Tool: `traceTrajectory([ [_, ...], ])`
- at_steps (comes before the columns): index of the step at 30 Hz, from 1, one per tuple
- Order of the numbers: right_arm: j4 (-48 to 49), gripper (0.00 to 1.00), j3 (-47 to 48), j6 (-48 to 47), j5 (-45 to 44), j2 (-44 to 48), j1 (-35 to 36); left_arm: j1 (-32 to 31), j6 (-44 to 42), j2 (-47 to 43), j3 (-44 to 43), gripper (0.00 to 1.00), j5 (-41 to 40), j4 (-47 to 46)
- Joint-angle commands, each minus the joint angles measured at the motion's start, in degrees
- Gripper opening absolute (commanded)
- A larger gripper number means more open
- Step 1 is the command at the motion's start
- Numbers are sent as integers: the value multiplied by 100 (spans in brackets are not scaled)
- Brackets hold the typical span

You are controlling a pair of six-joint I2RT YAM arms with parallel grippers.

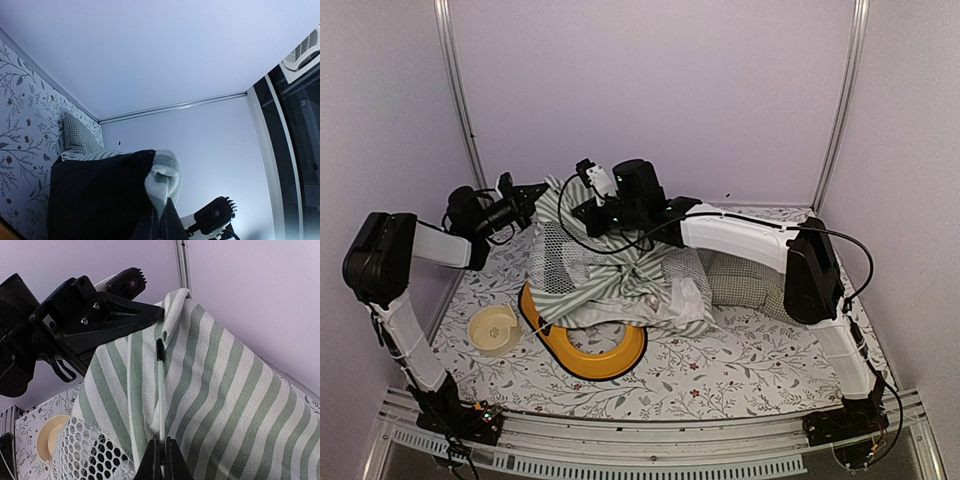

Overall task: Set up the pet tent
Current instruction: Insert the tent pole into the pole socket of the pet tent.

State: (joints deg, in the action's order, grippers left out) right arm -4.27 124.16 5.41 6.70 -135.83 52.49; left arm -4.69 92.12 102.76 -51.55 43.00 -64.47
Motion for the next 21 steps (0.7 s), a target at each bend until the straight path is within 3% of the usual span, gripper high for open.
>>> traceTrajectory([
  [1, -62, 0, -41, 90, -116, 326, -6, 127, 84, -89, 82, 0, -125, -407],
  [21, -117, 0, -50, 145, -114, 344, -24, 205, 346, 24, 127, 0, -161, -663],
])
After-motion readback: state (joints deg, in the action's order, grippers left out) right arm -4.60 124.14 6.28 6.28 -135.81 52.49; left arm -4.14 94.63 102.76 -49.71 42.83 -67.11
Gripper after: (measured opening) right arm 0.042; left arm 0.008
